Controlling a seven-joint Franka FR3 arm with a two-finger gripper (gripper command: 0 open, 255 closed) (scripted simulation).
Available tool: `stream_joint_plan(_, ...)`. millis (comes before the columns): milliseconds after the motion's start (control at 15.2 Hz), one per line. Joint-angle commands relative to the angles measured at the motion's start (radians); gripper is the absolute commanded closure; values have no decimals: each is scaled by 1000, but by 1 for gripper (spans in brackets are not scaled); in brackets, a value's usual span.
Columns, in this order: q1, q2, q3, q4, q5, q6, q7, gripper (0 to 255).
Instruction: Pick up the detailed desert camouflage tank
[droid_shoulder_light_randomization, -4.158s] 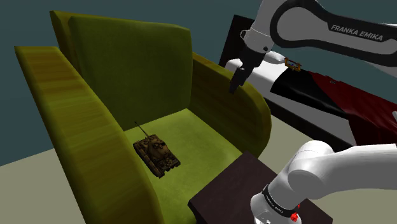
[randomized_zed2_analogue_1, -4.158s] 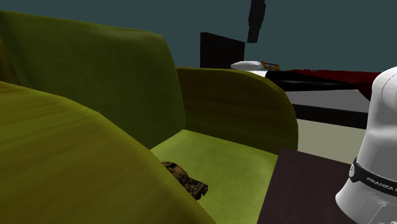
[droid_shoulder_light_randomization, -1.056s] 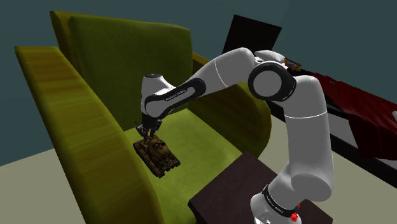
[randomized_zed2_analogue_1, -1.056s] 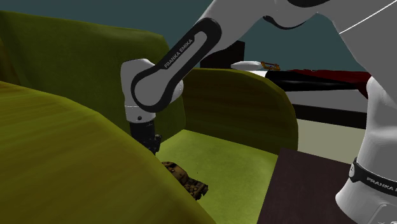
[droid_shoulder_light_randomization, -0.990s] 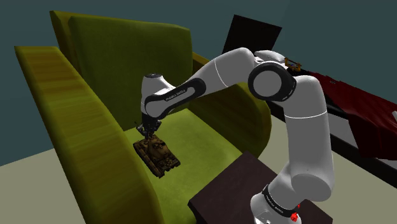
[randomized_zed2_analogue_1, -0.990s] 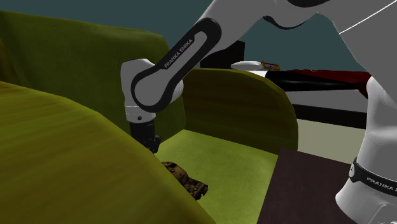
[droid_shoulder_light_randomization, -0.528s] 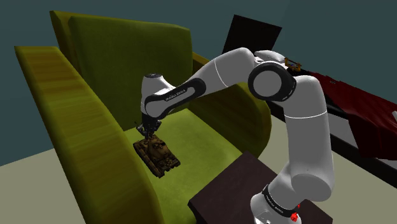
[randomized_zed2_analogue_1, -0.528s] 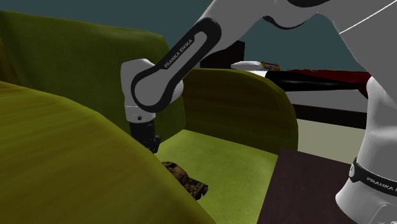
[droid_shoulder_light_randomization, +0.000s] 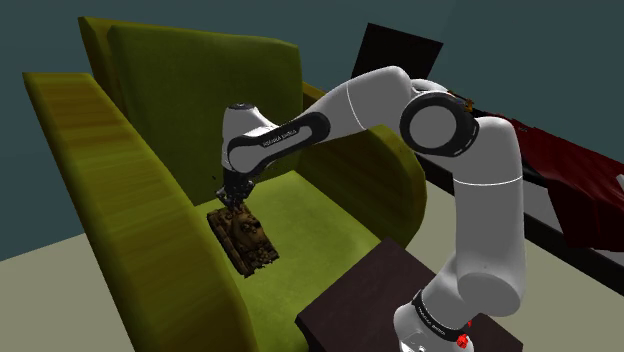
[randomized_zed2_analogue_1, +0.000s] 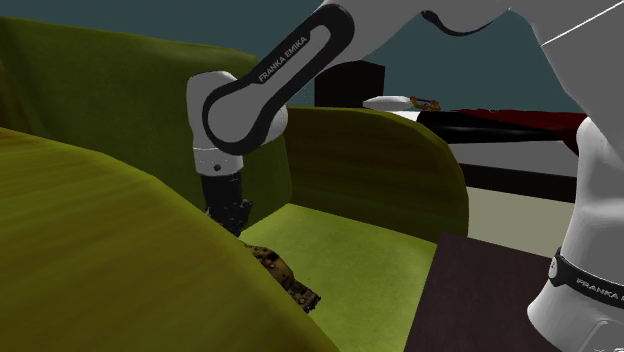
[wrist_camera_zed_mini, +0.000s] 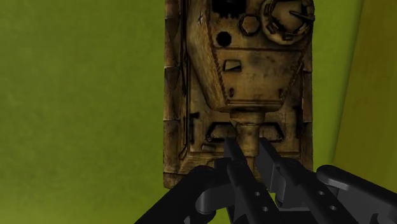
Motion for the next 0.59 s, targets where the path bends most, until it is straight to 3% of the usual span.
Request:
stream_joint_plan(0, -4, -17, 3, 4, 4, -19, -4, 255)
stream_joint_plan(528, -9, -65, 11, 17, 17, -80, -9, 255)
